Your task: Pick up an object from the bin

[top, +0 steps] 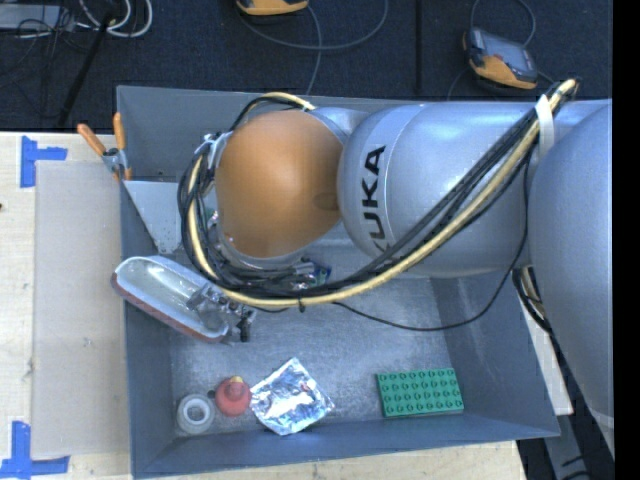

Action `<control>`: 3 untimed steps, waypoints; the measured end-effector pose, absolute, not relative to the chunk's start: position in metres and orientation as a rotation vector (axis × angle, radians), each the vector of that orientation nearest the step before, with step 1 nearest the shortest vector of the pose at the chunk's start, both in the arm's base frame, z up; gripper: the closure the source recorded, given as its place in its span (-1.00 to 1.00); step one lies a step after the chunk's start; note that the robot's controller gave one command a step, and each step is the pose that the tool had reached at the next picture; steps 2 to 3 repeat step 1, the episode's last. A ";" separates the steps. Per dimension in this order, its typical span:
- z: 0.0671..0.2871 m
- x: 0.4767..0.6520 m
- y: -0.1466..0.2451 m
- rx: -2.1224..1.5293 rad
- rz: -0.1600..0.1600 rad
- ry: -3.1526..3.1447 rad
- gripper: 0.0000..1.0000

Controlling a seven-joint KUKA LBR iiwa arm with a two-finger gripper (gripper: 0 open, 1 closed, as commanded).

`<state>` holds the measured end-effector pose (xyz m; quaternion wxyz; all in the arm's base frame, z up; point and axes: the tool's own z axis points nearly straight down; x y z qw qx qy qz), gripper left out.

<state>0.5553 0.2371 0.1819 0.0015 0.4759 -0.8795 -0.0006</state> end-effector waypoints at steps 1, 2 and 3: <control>0.229 0.580 0.229 1.506 0.001 -2.762 1.00; 0.229 0.580 0.229 1.506 0.001 -2.762 1.00; 0.229 0.580 0.229 1.506 0.001 -2.762 1.00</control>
Offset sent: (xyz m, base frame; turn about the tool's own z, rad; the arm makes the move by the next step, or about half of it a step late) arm 0.0234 -0.0078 0.0451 -0.0102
